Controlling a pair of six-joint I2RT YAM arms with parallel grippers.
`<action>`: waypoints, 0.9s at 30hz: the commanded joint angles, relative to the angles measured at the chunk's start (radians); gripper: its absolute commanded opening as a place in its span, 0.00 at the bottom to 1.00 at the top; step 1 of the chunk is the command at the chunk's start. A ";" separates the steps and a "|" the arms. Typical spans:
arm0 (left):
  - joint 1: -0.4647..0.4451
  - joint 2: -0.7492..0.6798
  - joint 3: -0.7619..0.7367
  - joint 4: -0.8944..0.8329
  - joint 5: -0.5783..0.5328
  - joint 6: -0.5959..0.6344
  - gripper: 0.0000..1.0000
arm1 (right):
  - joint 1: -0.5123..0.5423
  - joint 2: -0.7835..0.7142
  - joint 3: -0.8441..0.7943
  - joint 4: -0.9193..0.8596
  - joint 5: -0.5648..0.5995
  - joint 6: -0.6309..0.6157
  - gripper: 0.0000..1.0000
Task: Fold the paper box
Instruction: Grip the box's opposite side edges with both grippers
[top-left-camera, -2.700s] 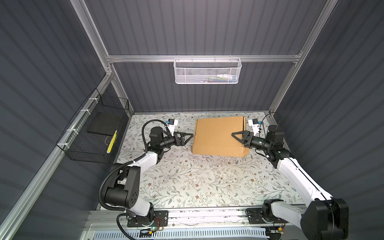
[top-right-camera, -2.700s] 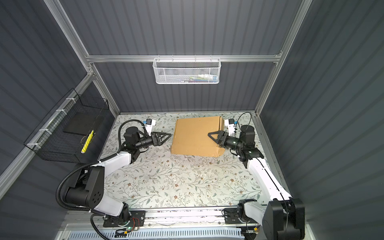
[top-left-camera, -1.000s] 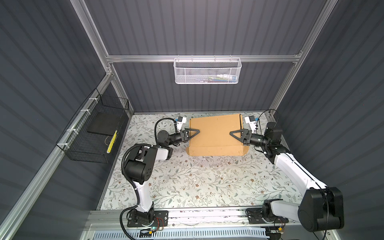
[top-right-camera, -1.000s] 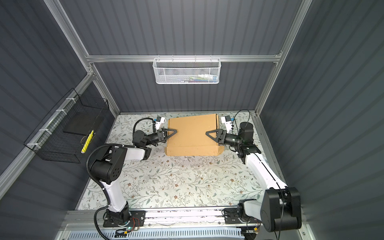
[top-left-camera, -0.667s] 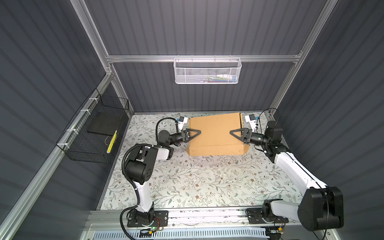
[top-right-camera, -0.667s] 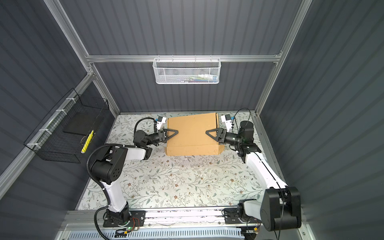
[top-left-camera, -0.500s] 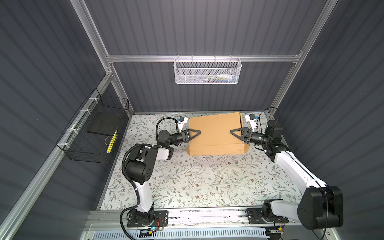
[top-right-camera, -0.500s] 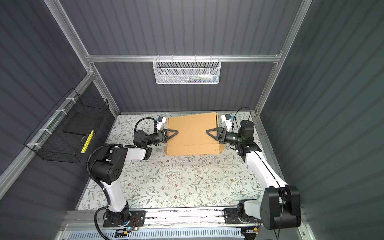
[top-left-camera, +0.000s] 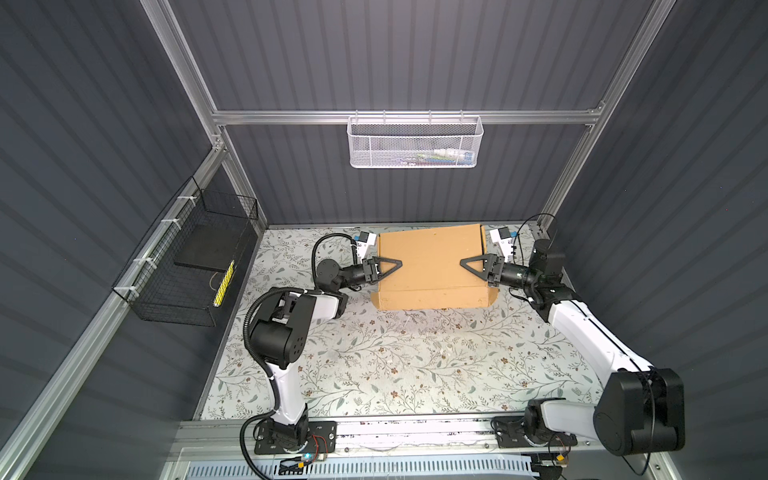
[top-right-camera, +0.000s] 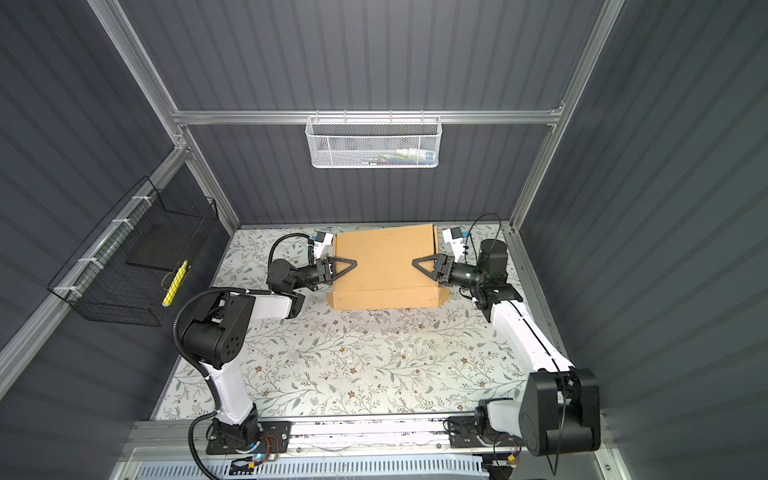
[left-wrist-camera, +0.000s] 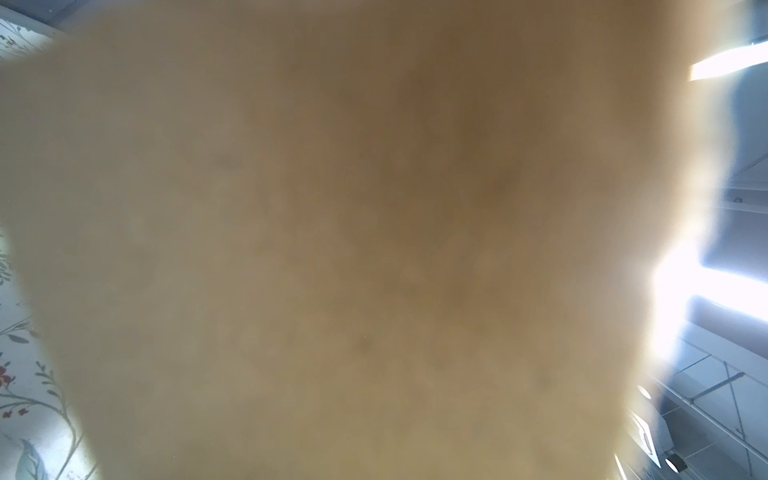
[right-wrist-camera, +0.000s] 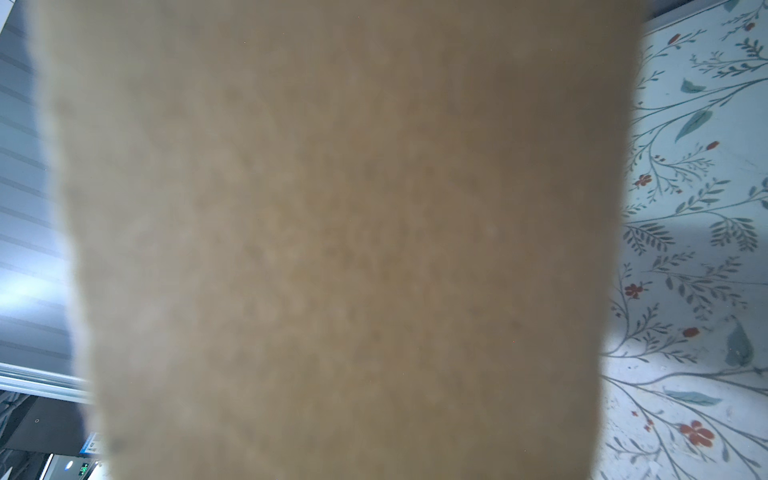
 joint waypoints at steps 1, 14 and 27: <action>-0.020 -0.032 0.041 0.043 0.022 -0.005 0.65 | 0.004 0.013 0.026 -0.010 0.001 -0.017 0.59; -0.023 -0.021 0.056 0.043 0.016 -0.021 0.54 | 0.005 0.016 0.026 -0.002 0.003 -0.014 0.60; -0.019 -0.012 0.052 0.044 0.001 -0.032 0.51 | 0.004 0.004 0.023 -0.001 0.008 -0.013 0.67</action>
